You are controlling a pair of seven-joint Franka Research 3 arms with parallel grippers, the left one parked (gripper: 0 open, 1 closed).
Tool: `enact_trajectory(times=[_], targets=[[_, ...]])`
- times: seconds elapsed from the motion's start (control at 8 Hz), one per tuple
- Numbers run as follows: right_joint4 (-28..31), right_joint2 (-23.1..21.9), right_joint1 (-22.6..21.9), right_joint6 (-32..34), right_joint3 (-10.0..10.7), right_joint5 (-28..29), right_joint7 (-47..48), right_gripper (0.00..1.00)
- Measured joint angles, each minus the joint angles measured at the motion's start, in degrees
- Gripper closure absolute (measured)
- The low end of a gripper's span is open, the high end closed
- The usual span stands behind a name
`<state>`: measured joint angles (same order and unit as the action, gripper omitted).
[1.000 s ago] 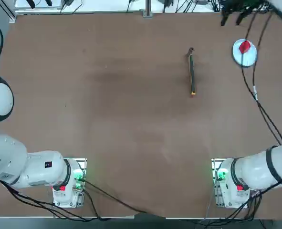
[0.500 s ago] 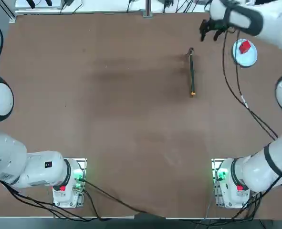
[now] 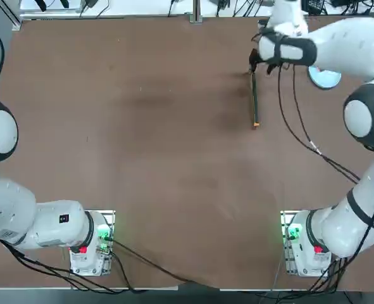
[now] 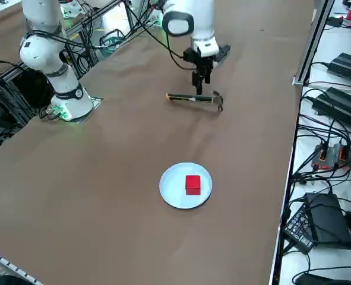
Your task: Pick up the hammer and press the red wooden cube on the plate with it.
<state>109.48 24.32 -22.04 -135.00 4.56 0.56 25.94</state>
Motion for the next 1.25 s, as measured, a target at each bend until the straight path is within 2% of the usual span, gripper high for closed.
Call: enact_trajectory(times=[0.62,0.75,1.0,1.25], targets=[[4.88,3.65,-0.85,-12.67,0.01,0.01,6.39,0.03],[4.88,4.17,-1.02,-13.12,0.00,0.01,6.78,0.17],[4.88,4.39,-1.06,-13.23,0.02,0.01,7.02,0.24],[4.86,4.40,-1.06,-13.23,0.06,0.01,7.02,0.65]])
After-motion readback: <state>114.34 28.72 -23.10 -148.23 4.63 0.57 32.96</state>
